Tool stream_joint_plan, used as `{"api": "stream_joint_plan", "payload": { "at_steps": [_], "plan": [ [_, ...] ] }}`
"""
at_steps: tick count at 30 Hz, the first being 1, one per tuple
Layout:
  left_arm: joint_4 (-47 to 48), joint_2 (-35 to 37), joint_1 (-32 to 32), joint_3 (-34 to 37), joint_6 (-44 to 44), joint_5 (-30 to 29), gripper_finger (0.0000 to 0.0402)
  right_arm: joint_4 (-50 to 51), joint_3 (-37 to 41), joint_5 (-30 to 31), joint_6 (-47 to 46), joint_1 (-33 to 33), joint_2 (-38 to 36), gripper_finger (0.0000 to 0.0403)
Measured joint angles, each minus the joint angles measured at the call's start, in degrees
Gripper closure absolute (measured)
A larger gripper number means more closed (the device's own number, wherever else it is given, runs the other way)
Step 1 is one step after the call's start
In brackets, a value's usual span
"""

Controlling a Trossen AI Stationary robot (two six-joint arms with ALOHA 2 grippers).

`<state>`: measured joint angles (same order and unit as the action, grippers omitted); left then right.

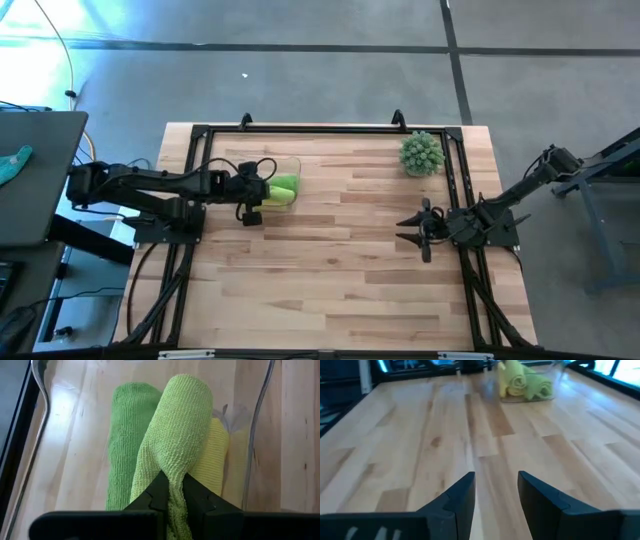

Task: Roll microfiber towels into tight, uniform cylinder then place into a basket
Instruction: Put the green towel into the transparent bin

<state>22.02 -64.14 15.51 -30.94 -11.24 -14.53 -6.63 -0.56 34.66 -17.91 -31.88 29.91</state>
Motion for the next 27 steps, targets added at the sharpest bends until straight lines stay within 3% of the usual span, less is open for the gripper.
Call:
{"api": "stream_joint_plan", "payload": {
  "at_steps": [17, 20, 23, 27],
  "plan": [
    [-1.4, -0.2, 0.0, 0.0, 0.3, 1.1, 0.0381, 0.2, 0.0, -1.5, 0.0, 0.0, 0.0, 0.0261],
    [-1.6, -0.2, 0.1, 0.0, 3.2, -1.8, 0.038, 0.2, 0.0, -1.5, 0.0, 0.0, 0.0, 0.0261],
    [-0.8, -0.2, 1.1, 0.0, 6.4, -3.2, 0.0371, 0.2, 0.0, -1.5, 0.0, 0.0, 0.0, 0.0261],
    [0.7, -0.2, 2.5, 0.0, 6.6, -0.2, 0.0344, 0.4, 0.0, -1.5, 0.0, 0.0, 0.0, 0.0261]
  ]
}}
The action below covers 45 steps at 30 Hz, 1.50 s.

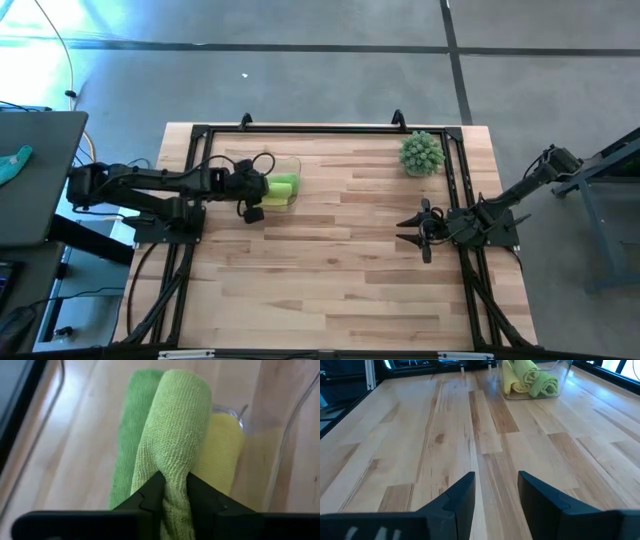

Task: Roll microfiber towels into tight, uniform cylinder then place into a basket
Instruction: Put the green towel into the transparent bin, then return to Home Position

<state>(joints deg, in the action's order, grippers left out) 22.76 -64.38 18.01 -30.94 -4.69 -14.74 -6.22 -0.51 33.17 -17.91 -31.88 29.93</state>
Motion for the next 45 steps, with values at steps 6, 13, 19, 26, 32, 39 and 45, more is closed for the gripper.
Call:
{"api": "stream_joint_plan", "payload": {
  "at_steps": [6, 13, 19, 26, 32, 39, 45],
  "plan": [
    [1.4, 0.0, 1.3, 0.0, 0.0, 2.2, 0.0295, 0.0, 0.0, 0.0, 0.0, 0.0, 0.0, 0.0261],
    [1.4, 1.0, 0.2, -0.5, -1.3, 0.4, 0.0226, 0.0, 0.0, 0.0, 0.0, 0.0, 0.0, 0.0261],
    [1.7, 3.3, -1.3, -4.5, -1.5, 0.4, 0.0182, 0.0, 0.0, 0.0, 0.0, 0.0, 0.0, 0.0261],
    [1.5, 6.0, -3.2, -12.6, 0.2, 0.1, 0.0178, 0.0, 0.0, 0.0, 0.0, 0.0, 0.0, 0.0261],
    [1.4, 9.7, -3.2, -19.6, 1.3, 0.0, 0.0189, 0.0, 0.0, 0.0, 0.0, 0.0, 0.0, 0.0261],
    [-4.5, 11.9, -3.2, -22.6, 1.5, 0.0, 0.0188, 0.2, 0.0, 0.0, 0.0, 0.0, 0.0, 0.0261],
    [-9.3, 11.4, -3.2, -22.6, 1.5, 0.0, 0.019, 0.2, 0.0, 0.0, 0.0, 0.0, 0.0, 0.0261]
  ]
}}
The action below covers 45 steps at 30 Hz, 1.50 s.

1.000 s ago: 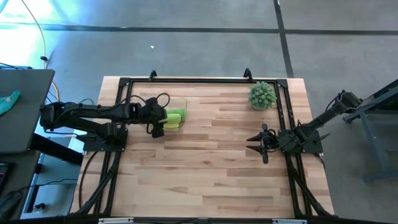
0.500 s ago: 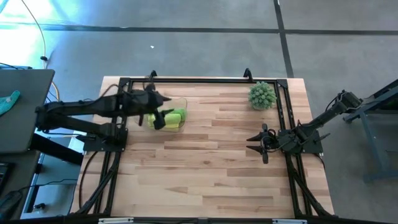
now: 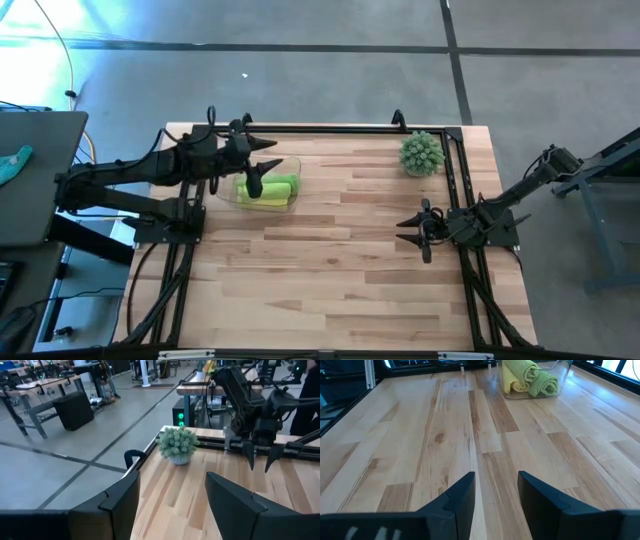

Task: Roll microfiber towels into tight, uniform cylinder then place into a basket
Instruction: Return to Home Position

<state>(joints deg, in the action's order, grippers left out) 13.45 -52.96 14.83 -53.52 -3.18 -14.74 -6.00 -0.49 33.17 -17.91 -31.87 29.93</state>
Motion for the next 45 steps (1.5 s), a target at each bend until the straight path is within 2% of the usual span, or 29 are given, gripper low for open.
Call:
{"api": "stream_joint_plan", "payload": {
  "at_steps": [8, 14, 26, 34, 38, 45],
  "plan": [
    [1.4, 0.5, -0.3, 0.2, 0.0, 0.3, 0.019, 0.0, 0.0, 0.0, 0.0, 0.0, 0.0, 0.0261],
    [2.2, 7.0, -0.2, 0.2, 0.0, 0.4, 0.019, 0.5, 0.0, 0.0, 0.0, 0.0, -1.7, 0.0261],
    [2.2, 19.7, 3.4, 0.2, 0.0, 0.4, 0.019, 1.8, 0.0, 0.0, 0.0, 0.0, -16.7, 0.0261],
    [2.2, 23.9, 6.4, 0.2, 0.0, 0.4, 0.019, 1.7, 0.0, 0.0, 0.0, 0.3, -26.7, 0.0261],
    [2.1, 25.5, 7.5, 0.2, 0.0, 0.4, 0.019, 1.6, 0.0, 0.0, 0.0, 2.7, -29.9, 0.0261],
    [2.2, 26.7, 9.7, 0.2, 0.0, 0.5, 0.019, 1.6, 0.0, 0.0, 0.0, 10.8, -29.9, 0.0261]
  ]
}}
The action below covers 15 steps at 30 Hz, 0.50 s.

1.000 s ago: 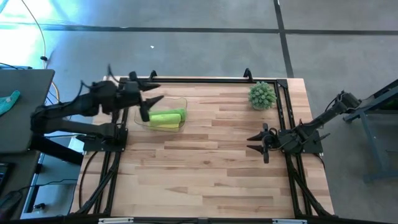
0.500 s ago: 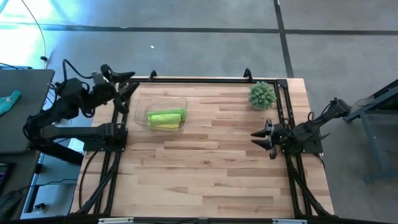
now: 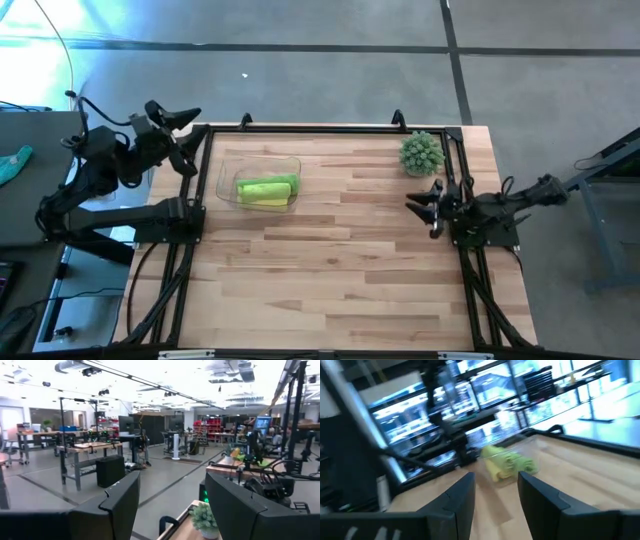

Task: Roll microfiber towels into tight, uniform cylinder then place into a basket
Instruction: Return to Home Position

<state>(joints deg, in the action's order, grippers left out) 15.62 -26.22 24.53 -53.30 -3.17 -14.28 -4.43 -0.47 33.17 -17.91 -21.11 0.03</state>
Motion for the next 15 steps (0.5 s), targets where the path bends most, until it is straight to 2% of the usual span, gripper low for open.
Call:
{"api": "stream_joint_plan", "payload": {
  "at_steps": [15],
  "plan": [
    [0.0, 0.0, 4.8, 0.0, 0.0, 0.0, 0.019, 0.0, 0.0, 0.0, 0.0, 25.7, 0.0, 0.0261]
  ]
}}
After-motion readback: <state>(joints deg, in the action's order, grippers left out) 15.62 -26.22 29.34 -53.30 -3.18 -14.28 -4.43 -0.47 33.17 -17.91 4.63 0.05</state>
